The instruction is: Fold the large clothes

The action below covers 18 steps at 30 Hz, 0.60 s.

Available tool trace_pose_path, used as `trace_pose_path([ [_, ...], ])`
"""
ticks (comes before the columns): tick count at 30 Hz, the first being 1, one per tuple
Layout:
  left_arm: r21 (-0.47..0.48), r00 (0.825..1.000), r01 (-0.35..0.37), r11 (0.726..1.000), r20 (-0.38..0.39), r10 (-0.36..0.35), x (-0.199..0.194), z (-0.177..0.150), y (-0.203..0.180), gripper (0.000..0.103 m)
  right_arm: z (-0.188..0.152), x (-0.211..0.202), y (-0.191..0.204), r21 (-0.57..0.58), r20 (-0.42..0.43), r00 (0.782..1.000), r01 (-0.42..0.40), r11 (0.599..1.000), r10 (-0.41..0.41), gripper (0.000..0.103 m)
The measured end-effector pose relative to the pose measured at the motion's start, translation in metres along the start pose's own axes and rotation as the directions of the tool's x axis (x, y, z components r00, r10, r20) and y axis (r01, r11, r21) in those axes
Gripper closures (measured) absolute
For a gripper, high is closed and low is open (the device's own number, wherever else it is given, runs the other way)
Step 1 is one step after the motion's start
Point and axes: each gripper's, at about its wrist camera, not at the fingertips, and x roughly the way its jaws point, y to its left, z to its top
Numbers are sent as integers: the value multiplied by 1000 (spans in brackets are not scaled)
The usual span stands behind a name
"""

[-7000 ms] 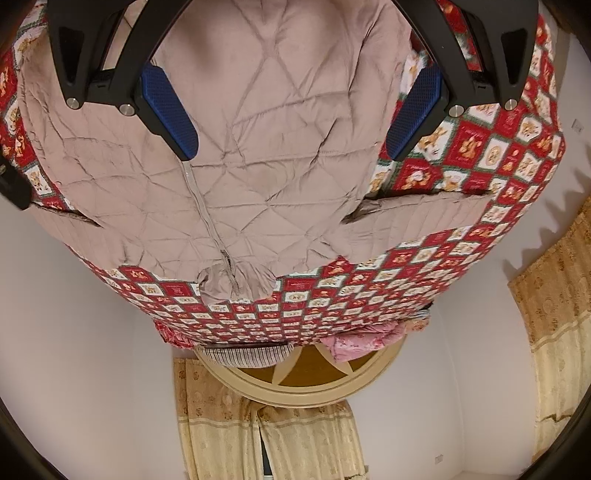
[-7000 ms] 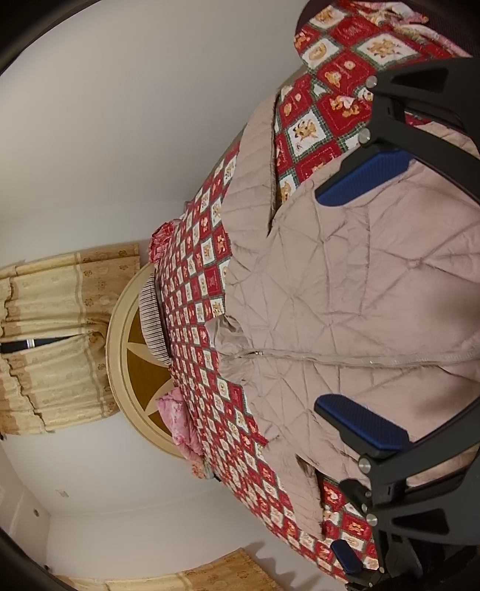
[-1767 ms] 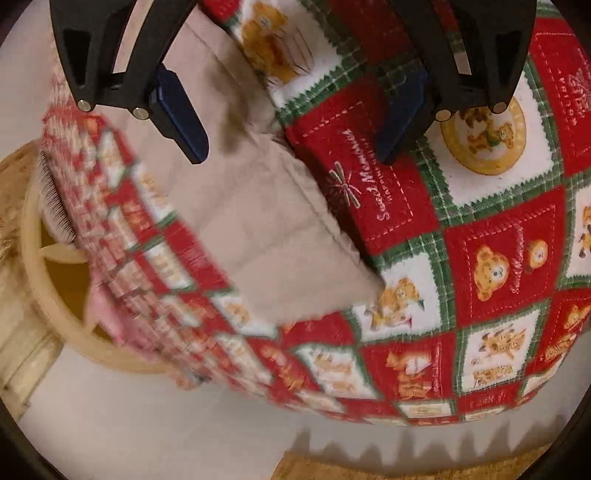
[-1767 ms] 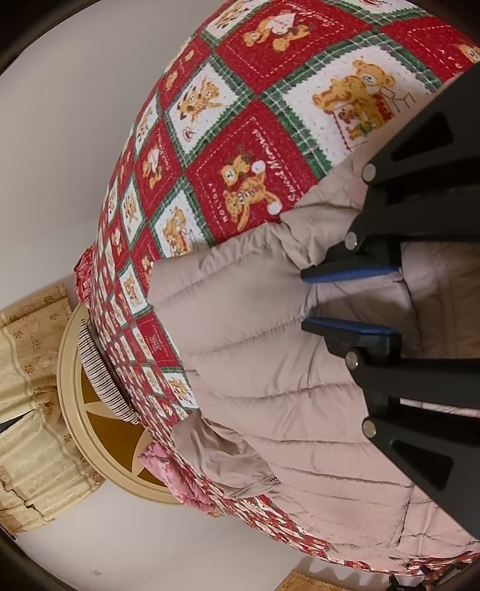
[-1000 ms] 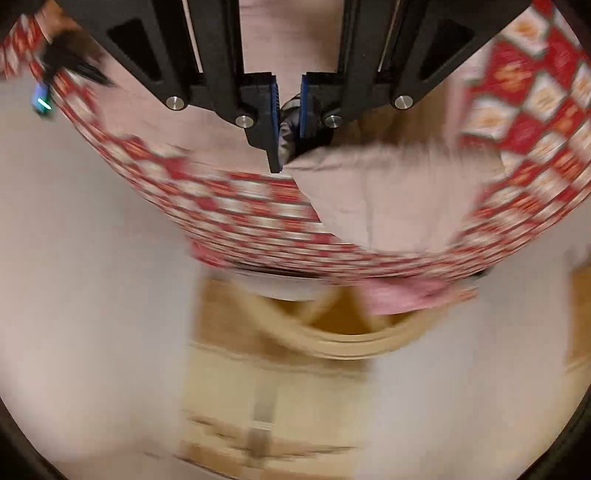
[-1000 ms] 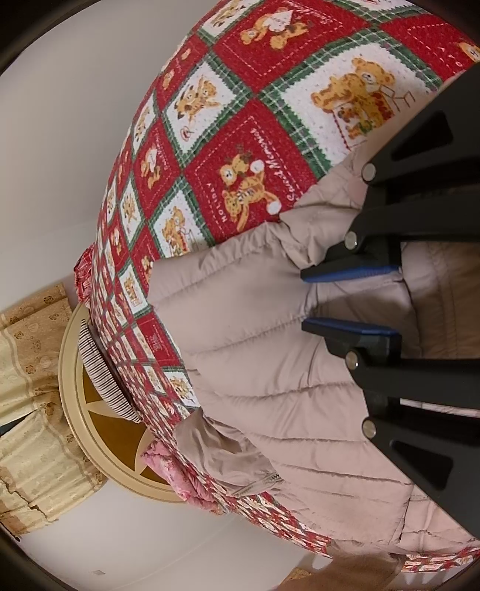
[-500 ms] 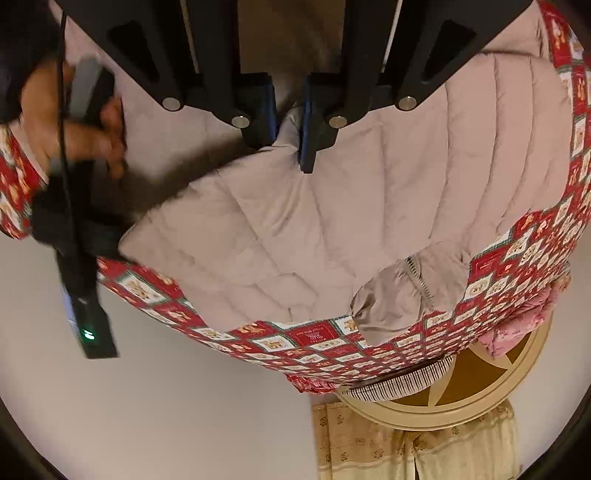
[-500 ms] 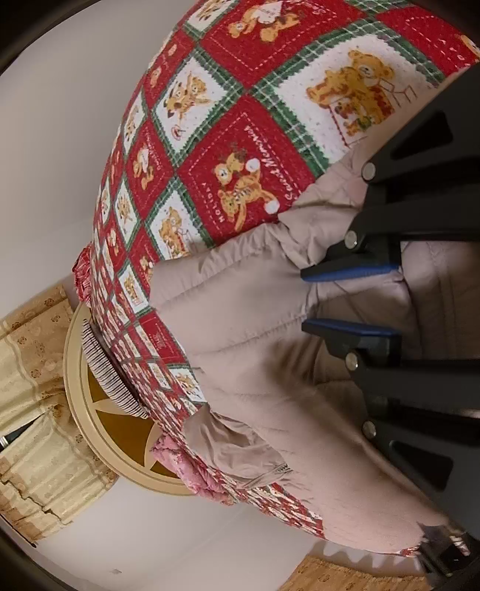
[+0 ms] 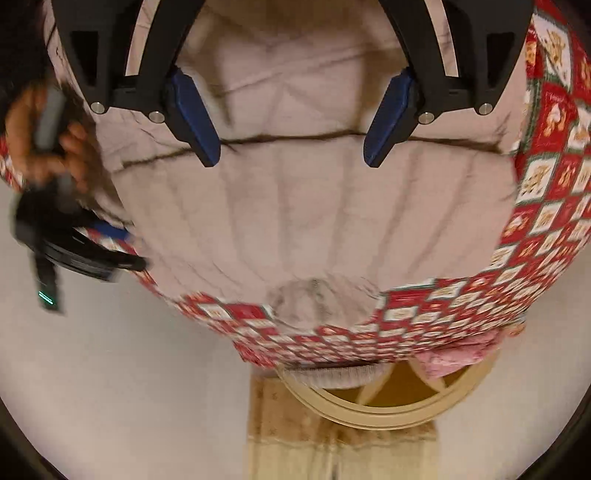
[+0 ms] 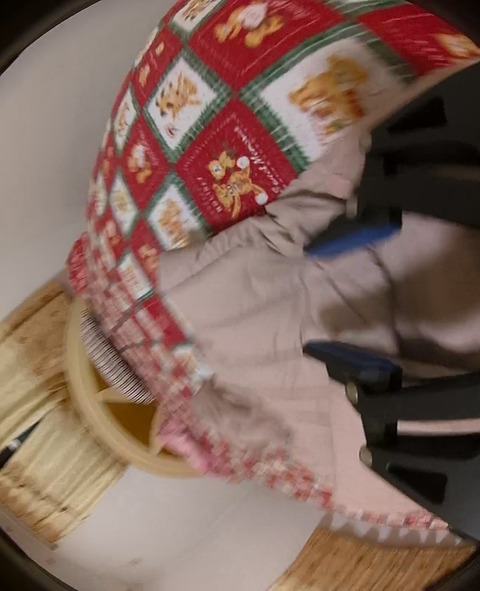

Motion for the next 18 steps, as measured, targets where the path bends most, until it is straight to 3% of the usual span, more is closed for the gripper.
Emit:
trace_pose_path([
  [2, -61, 1000, -24, 998, 6, 24, -1, -2, 17, 23, -12, -21, 9, 16, 40, 996, -77, 997, 77, 7],
  [4, -133, 999, -39, 990, -2, 39, -1, -6, 34, 23, -22, -23, 21, -1, 8, 994, -113, 994, 113, 6],
  [6, -186, 999, -33, 982, -23, 30, 0, -13, 48, 23, -33, -6, 36, -51, -98, 991, -99, 994, 94, 9],
  [7, -201, 999, -34, 979, -32, 28, 0, -15, 52, 23, -40, 10, 48, -108, -167, 986, -44, 993, 26, 20],
  [8, -214, 999, -37, 976, -39, 29, -1, -17, 57, 23, -44, 16, 56, -164, -180, 983, 6, 987, -36, 36],
  [9, -235, 999, -40, 971, -41, 31, -3, -20, 63, 23, -48, 20, 66, -224, -172, 982, 38, 974, -78, 61],
  [11, -266, 999, -43, 963, -34, 36, -8, -20, 73, 23, -50, 22, 86, -293, -172, 982, 25, 956, -78, 89],
  [13, -299, 999, -48, 953, -26, 42, -13, -18, 84, 23, -46, 12, 108, -375, -98, 988, 72, 924, -117, 91],
  [16, -305, 997, -77, 949, -5, 79, -20, -8, 94, 23, -31, -8, 130, -460, 29, 994, 105, 882, -103, 92],
  [18, -292, 993, -104, 951, 24, 116, -24, 5, 100, 23, -21, -12, 134, -478, 65, 992, 127, 869, -109, 92],
])
